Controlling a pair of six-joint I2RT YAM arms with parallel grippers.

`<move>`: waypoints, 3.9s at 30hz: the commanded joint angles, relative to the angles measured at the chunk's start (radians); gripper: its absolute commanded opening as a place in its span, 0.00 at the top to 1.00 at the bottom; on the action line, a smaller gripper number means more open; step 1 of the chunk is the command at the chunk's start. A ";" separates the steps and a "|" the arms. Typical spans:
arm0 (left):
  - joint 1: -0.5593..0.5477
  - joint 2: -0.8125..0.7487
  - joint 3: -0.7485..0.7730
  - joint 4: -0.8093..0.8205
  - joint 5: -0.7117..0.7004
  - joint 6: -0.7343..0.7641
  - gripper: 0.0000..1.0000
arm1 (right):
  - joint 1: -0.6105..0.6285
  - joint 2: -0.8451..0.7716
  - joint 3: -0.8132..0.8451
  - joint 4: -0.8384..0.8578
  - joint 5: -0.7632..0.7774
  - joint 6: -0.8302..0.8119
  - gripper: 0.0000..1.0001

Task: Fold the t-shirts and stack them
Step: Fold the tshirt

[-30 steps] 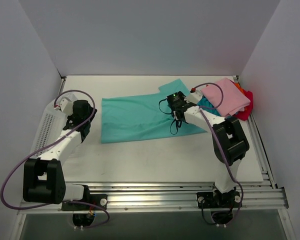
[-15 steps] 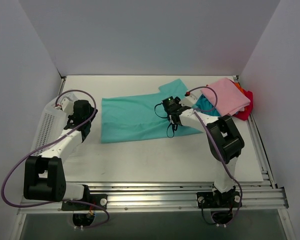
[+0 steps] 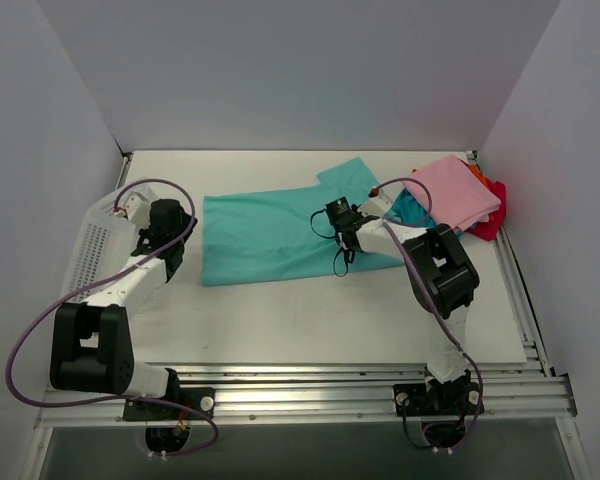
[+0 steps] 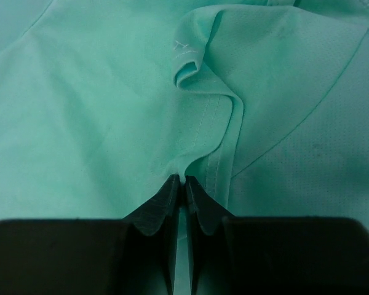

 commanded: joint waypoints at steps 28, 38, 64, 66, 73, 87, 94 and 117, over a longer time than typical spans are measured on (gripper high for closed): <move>0.051 0.051 0.031 0.039 0.029 0.021 0.42 | -0.007 0.240 0.485 -0.065 0.036 -0.145 0.15; 0.056 0.327 0.283 0.142 0.271 0.225 0.42 | -0.047 0.088 0.411 0.105 0.087 -0.330 0.15; 0.085 0.938 1.114 -0.447 0.252 0.299 0.38 | -0.306 0.200 0.437 0.286 -0.386 -0.349 0.16; 0.086 0.944 1.129 -0.469 0.236 0.296 0.38 | -0.311 0.205 0.440 0.287 -0.394 -0.344 0.16; 0.085 0.975 1.164 -0.496 0.212 0.298 0.52 | -0.326 0.229 0.473 0.286 -0.409 -0.332 0.16; 0.103 1.049 1.260 -0.581 0.250 0.293 0.98 | -0.358 0.277 0.497 0.376 -0.486 -0.326 0.16; 0.103 1.030 1.226 -0.555 0.256 0.298 0.98 | -0.374 0.432 0.701 0.369 -0.561 -0.350 0.16; 0.103 1.022 1.210 -0.523 0.259 0.299 0.98 | -0.372 0.769 1.017 0.359 -0.710 -0.318 0.23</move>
